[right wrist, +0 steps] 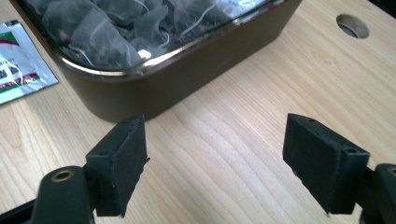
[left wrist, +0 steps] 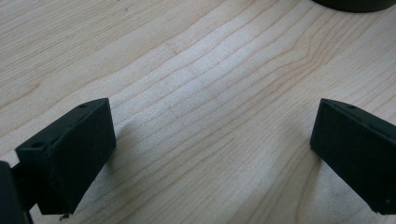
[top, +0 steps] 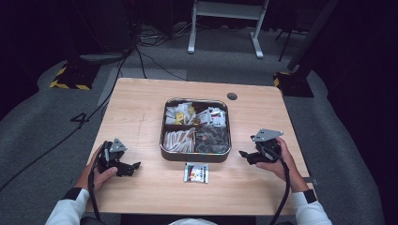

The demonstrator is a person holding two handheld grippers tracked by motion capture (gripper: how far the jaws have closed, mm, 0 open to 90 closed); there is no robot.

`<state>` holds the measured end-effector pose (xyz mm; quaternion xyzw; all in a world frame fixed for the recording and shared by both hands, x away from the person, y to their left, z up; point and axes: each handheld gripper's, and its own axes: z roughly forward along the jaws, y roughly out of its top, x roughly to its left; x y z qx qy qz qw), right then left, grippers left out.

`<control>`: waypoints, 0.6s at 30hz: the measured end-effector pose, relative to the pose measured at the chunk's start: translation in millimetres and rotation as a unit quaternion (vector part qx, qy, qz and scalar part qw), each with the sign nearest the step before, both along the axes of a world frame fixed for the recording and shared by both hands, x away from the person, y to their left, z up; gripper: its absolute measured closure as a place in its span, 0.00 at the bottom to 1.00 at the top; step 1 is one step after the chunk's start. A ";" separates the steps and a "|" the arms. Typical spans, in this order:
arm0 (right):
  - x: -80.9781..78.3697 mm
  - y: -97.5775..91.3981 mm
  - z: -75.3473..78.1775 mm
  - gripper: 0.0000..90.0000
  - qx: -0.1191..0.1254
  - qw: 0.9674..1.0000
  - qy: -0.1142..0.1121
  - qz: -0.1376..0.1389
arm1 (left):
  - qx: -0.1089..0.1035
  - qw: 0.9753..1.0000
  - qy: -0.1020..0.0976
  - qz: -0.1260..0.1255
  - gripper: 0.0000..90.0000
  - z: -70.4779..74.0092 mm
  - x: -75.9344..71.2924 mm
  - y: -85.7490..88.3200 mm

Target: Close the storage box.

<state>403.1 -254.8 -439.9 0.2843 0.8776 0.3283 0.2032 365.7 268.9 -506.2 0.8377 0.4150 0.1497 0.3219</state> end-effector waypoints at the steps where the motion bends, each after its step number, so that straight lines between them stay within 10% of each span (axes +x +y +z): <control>1: -0.5 -1.8 -1.3 0.25 0.000 1.000 0.002 -0.003 | 0.000 1.000 0.000 0.000 0.00 0.0 0.0 0.0; 18: -11.1 -35.6 -23.5 0.23 0.003 0.999 0.020 -0.037 | 0.000 1.000 0.000 0.000 0.00 0.0 0.0 0.0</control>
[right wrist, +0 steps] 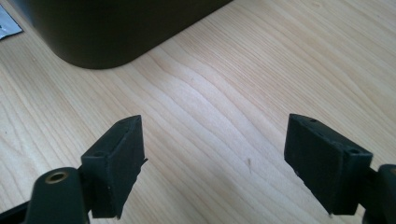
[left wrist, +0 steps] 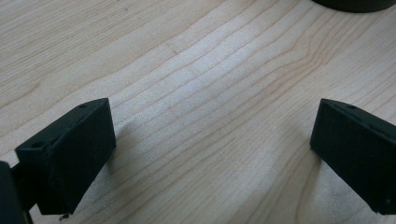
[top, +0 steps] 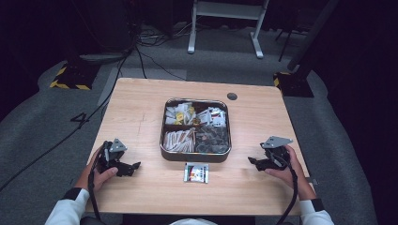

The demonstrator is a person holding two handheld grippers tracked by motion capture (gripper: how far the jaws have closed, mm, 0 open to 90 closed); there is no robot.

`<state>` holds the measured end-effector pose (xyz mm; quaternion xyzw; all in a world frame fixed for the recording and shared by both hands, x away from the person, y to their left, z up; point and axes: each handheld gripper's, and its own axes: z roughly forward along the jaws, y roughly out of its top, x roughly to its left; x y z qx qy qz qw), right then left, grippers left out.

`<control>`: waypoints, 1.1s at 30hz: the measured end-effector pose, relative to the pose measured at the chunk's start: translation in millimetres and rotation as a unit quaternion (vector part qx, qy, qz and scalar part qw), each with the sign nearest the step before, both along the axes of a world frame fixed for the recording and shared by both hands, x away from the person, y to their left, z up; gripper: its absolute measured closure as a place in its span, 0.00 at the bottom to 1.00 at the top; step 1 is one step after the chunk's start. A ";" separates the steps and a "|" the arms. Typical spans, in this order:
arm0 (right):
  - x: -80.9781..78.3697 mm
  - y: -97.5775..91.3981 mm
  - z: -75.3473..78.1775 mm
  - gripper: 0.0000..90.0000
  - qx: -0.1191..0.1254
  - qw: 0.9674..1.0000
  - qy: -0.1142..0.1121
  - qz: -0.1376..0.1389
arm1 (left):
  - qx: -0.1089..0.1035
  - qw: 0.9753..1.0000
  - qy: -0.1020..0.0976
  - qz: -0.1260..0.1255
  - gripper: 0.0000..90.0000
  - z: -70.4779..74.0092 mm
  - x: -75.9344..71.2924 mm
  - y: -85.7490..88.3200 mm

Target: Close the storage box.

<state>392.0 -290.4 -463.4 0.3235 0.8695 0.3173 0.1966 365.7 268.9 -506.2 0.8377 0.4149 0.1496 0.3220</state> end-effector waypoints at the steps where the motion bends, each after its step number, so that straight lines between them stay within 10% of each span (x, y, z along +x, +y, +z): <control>1: -0.7 -2.5 -1.0 0.23 0.003 1.000 0.000 -0.002 | 0.000 1.000 0.000 0.000 0.00 0.0 0.0 0.0; 33: -17.5 -46.2 -40.9 0.21 0.074 0.995 0.014 -0.072 | 0.000 1.000 0.000 0.000 0.00 0.0 0.0 0.0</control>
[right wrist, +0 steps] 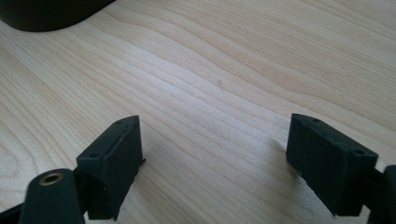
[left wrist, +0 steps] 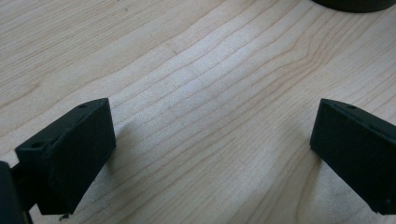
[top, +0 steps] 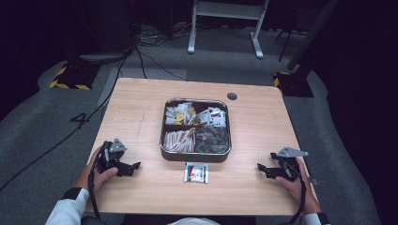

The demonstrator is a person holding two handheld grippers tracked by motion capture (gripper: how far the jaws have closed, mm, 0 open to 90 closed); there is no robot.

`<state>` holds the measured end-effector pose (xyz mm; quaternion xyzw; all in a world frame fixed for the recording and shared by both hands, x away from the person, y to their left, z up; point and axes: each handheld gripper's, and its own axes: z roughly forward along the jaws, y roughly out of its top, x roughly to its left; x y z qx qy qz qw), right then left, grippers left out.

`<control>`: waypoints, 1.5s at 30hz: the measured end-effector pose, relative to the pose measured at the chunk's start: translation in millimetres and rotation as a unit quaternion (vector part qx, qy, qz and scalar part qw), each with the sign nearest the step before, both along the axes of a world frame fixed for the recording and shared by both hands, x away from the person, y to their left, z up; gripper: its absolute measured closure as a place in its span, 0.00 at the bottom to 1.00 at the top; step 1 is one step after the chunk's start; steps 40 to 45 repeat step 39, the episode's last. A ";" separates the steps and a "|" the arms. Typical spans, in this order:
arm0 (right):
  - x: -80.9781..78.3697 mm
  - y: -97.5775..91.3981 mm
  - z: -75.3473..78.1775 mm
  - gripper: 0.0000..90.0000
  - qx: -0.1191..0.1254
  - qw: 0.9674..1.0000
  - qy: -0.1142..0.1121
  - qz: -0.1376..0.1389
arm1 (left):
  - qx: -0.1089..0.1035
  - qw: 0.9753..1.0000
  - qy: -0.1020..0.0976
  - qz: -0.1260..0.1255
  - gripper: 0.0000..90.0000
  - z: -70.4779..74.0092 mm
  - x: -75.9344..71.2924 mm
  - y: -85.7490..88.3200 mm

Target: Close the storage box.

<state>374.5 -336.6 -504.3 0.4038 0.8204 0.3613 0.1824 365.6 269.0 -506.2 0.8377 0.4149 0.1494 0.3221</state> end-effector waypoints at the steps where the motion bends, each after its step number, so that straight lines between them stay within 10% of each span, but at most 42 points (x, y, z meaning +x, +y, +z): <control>1: 0.3 0.0 0.0 0.21 0.000 1.000 0.000 0.000 | 0.000 1.000 0.000 0.000 0.00 0.0 0.0 0.0; 45: 2.4 0.6 0.1 0.20 -0.001 1.000 0.001 -0.007 | -0.003 1.000 0.002 0.005 0.00 -0.2 1.2 -0.8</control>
